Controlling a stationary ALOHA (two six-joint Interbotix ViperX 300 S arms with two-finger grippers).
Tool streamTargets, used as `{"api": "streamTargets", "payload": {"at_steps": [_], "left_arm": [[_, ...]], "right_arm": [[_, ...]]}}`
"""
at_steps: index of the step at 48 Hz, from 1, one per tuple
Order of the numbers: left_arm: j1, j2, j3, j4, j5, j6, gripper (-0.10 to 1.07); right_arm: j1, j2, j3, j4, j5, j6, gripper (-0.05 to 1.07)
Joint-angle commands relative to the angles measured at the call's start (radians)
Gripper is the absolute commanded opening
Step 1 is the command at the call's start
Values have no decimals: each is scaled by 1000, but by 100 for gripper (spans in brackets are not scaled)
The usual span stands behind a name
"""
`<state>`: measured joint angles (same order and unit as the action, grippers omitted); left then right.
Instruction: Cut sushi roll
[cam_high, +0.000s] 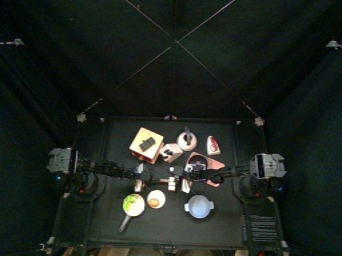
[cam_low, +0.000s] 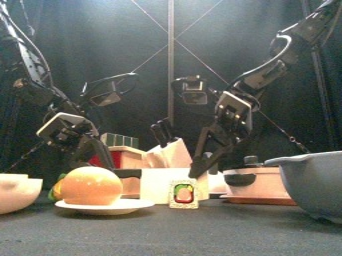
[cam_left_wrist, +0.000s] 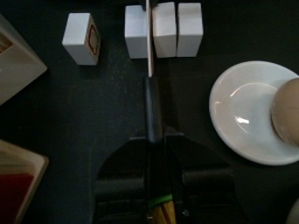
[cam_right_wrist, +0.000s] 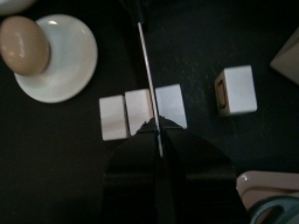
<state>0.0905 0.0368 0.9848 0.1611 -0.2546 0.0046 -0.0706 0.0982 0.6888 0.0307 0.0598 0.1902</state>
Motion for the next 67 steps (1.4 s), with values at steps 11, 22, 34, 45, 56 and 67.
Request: {"api": "streamTargets", "payload": {"at_steps": [11, 22, 34, 45, 56, 67], "left_arm": [[2, 6, -9, 0, 25, 2, 41], [9, -2, -11, 3, 20, 2, 41], [34, -12, -17, 3, 18, 3, 41], [44, -23, -17, 18, 18, 3, 41], [44, -41, -18, 21, 18, 3, 41], [40, -64, -18, 31, 15, 3, 41]], "right_arm": [[0, 15, 2, 12, 6, -2, 42], [0, 6, -2, 11, 6, -2, 42], [-34, -8, -9, 0, 6, -2, 42], [-54, -12, -17, -8, 6, -2, 42], [-55, -18, -21, -12, 9, -2, 42], [-52, -41, -21, -15, 12, -3, 42]]}}
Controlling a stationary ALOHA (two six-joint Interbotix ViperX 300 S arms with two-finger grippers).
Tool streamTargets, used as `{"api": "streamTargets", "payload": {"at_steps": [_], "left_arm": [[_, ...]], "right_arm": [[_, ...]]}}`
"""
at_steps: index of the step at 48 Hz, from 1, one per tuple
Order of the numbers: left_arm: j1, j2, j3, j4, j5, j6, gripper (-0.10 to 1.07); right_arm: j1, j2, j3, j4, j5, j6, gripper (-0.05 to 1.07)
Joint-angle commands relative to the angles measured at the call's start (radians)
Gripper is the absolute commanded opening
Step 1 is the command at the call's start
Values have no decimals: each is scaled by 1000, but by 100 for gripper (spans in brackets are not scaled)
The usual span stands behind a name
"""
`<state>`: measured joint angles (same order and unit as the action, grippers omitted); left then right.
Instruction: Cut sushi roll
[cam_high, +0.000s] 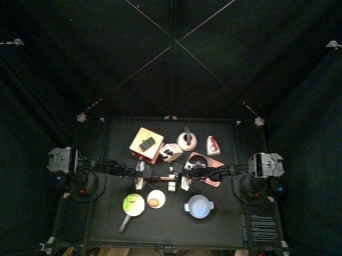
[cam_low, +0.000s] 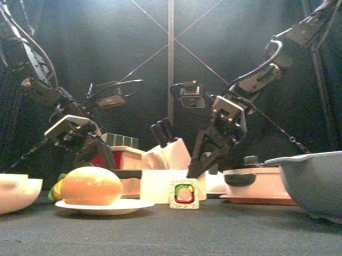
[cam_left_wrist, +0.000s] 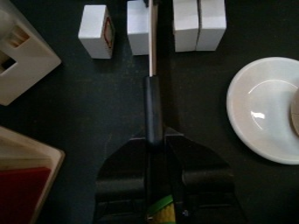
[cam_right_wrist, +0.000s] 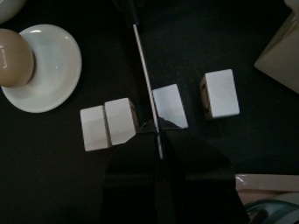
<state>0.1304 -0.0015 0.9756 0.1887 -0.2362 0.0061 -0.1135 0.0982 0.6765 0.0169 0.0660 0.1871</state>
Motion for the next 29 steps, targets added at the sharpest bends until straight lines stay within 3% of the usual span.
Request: {"api": "streamTargets", "payload": {"at_steps": [1, 16, 29], "left_arm": [[-2, -35, -11, 3, -3, 2, 41], [-15, -132, 5, 5, -32, 2, 41], [-15, -150, 31, 15, -110, 2, 41]], "right_arm": [[-8, -46, -9, -5, 5, 0, 42], [-5, -127, -2, -14, 3, 0, 42], [-3, -130, 0, -26, 3, 0, 42]]}}
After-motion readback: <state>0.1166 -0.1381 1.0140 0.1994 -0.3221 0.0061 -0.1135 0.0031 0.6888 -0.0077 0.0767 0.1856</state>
